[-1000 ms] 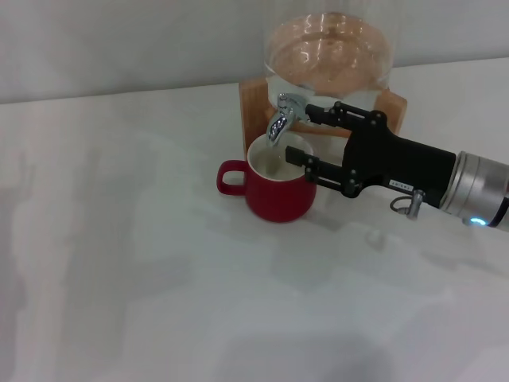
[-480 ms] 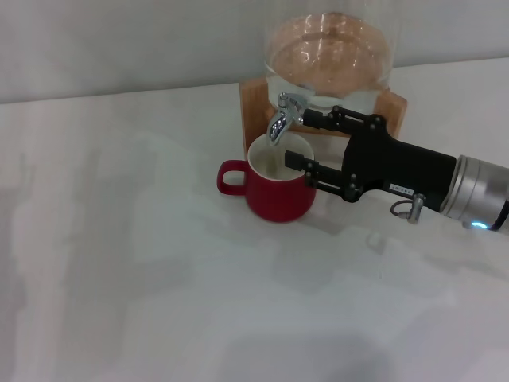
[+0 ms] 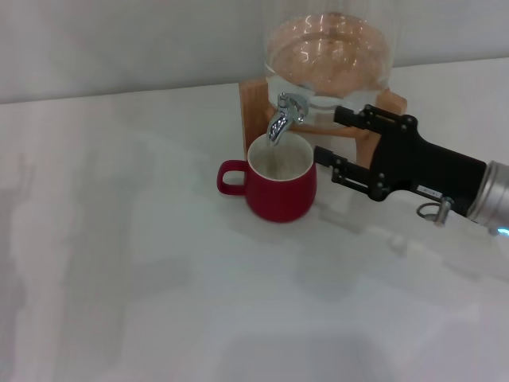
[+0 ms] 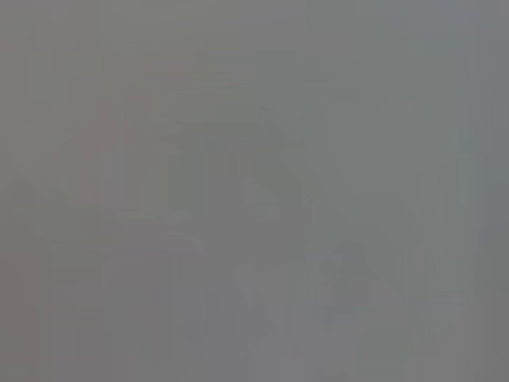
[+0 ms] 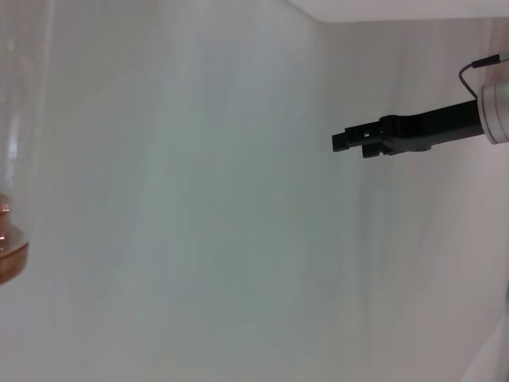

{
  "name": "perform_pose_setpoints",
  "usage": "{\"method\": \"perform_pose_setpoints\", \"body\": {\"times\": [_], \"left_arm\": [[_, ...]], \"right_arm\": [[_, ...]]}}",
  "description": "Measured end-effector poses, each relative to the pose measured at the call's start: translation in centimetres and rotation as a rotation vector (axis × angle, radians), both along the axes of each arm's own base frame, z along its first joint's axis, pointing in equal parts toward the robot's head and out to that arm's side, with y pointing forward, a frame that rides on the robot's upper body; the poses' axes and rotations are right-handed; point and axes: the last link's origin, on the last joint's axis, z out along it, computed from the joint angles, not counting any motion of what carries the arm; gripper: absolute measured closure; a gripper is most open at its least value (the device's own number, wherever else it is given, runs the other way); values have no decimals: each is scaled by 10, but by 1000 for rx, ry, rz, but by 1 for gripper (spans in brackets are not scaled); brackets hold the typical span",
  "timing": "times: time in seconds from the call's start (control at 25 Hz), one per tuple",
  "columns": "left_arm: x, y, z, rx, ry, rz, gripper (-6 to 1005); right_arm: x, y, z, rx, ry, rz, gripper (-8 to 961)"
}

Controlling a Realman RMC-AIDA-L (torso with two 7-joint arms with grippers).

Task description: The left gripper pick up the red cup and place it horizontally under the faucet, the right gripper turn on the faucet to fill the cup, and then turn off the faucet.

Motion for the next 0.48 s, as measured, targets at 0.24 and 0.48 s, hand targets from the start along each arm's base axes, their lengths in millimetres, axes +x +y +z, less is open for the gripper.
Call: {"method": "perform_pose_setpoints", "body": {"times": [0.24, 0.48], "left_arm": [[-2, -1, 0, 0, 9, 7, 162], [-7, -2, 1, 2, 20, 25, 162]], "right_arm": [[9, -13, 4, 5, 12, -5, 310], [9, -26, 6, -12, 41, 26, 310]]}}
